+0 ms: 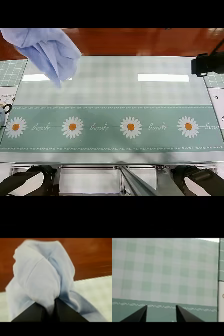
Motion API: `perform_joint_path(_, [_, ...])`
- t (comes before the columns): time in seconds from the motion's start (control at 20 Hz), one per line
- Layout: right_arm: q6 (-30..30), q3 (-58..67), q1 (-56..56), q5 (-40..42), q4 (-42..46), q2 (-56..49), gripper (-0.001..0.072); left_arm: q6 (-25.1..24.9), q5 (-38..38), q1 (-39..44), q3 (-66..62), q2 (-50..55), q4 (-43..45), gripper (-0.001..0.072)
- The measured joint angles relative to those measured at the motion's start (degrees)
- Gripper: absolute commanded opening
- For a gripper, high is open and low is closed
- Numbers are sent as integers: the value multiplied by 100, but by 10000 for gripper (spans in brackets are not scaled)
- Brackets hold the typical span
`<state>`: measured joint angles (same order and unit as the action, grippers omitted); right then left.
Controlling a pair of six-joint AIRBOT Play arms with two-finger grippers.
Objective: Fold the shirts.
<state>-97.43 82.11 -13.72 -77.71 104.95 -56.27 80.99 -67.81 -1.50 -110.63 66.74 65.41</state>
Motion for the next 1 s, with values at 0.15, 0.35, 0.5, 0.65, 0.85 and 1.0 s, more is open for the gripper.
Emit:
perform_joint_path(0.15, [-127,-271,0,-15,0,446,409,-61,-114,590,232,-365,-131,26])
perform_joint_path(0.35, [-280,-562,0,-94,0,822,409,-59,286,1523,1099,-732,-275,26])
perform_joint_path(0.5, [-376,-782,0,-168,-83,957,409,98,951,2068,2446,-1040,-597,25])
perform_joint_path(0.65, [-459,-1056,0,-129,-271,1010,409,-44,1716,2389,4135,-1390,-1532,26])
perform_joint_path(0.85, [-533,-1696,0,170,-815,1034,409,-302,2149,2085,6094,-1648,-2212,26])
perform_joint_path(1.0, [-553,-2380,0,566,-1351,1038,409,-461,2127,1257,7167,-1700,-2310,26])
